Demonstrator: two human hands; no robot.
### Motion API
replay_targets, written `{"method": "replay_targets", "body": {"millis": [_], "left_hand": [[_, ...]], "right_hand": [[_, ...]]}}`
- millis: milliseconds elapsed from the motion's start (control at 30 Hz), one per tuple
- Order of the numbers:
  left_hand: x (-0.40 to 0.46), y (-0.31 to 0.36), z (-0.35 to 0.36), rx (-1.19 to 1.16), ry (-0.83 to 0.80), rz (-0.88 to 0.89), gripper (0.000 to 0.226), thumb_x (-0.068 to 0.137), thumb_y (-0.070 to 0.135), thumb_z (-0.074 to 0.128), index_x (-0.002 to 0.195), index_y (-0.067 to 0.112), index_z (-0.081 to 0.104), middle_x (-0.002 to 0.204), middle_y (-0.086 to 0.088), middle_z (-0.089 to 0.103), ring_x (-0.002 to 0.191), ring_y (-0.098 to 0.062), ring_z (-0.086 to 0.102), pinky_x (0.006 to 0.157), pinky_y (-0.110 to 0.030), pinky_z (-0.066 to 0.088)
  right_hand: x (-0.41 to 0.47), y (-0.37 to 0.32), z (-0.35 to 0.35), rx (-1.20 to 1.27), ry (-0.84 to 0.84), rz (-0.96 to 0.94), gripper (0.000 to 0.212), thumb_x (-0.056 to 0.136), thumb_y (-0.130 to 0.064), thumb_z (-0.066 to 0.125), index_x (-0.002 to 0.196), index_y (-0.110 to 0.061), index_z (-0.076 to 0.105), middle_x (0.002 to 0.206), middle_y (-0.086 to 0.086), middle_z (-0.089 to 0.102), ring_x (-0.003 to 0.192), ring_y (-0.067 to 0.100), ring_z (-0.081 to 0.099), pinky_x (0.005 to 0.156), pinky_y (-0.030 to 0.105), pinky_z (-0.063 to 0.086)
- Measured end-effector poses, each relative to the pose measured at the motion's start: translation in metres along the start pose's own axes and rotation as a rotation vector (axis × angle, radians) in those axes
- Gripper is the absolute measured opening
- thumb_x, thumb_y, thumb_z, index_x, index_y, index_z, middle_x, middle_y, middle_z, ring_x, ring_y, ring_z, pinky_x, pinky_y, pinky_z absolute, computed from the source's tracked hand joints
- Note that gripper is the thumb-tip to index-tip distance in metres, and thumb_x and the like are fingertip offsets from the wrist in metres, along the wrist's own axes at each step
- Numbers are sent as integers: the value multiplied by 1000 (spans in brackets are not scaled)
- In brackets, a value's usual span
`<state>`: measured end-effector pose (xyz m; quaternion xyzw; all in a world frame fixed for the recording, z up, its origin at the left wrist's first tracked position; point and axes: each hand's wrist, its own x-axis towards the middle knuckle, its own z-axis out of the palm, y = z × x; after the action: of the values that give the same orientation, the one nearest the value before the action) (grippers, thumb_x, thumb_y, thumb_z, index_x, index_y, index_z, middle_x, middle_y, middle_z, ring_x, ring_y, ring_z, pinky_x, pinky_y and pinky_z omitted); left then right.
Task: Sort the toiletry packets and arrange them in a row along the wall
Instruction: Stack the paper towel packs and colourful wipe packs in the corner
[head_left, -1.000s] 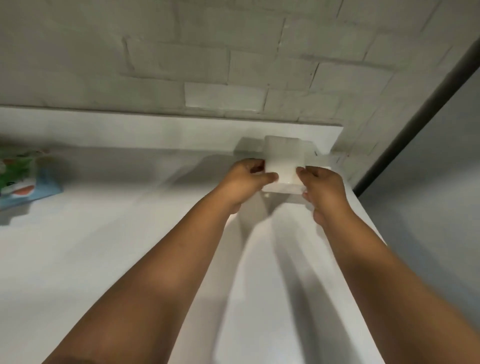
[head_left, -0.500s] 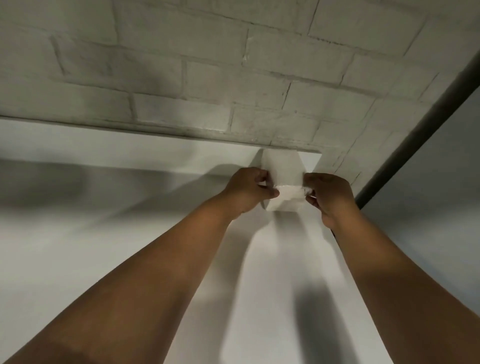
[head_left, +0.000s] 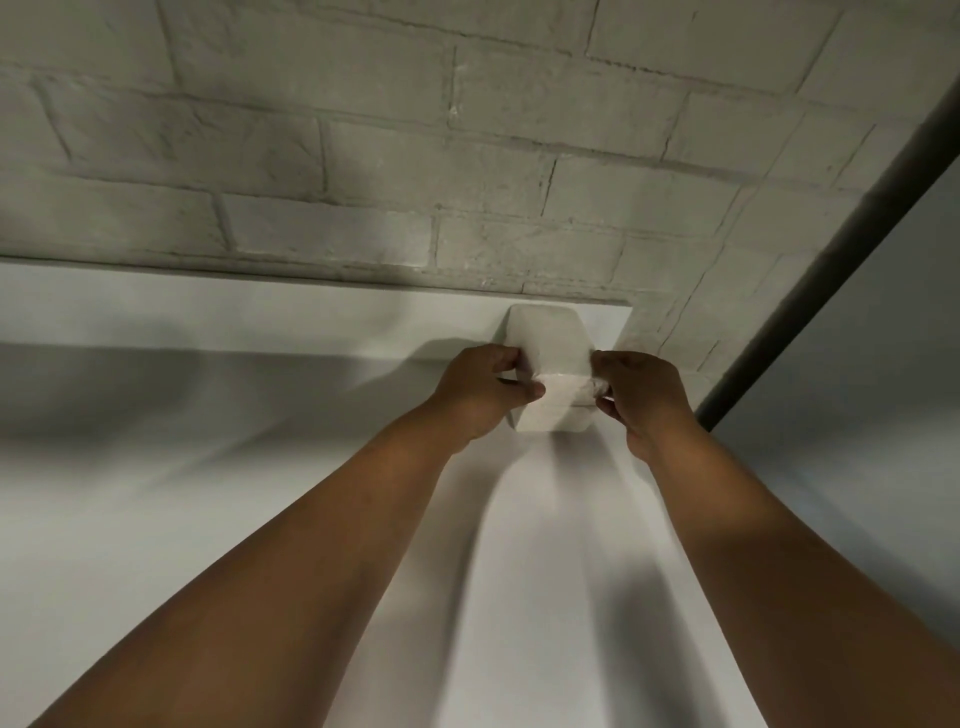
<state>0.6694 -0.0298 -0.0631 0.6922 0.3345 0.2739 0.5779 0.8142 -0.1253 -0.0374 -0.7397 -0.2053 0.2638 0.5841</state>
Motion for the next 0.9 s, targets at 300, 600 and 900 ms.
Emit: {"method": "replay_targets", "body": {"millis": [300,600,900], "left_hand": [[-4,3,0,22,2,-25,44,75,13,80,116,12,63,116,2,63,112,-14,59,97,-26,45],[-18,5,-23,177,21,-88,69,74,36,80,131,14,51,133,-1,55,118,-20,56,103,-37,45],[-64,33,-102,206,199,-43,38,92,45,52,103,10,62,115,-18,64,105,-32,60,92,-49,52]], "right_hand": [[2,2,0,-59,30,-7,16,93,-31,59,80,-23,65,94,7,67,89,22,63,84,36,57],[-19,-16,21,-342,261,-313,49,92,-56,46,119,-19,61,128,7,57,115,24,56,97,35,44],[-91,-49,110,-391,-101,-425,30,94,-41,53,105,-15,65,101,-4,64,90,13,57,80,27,41]]}}
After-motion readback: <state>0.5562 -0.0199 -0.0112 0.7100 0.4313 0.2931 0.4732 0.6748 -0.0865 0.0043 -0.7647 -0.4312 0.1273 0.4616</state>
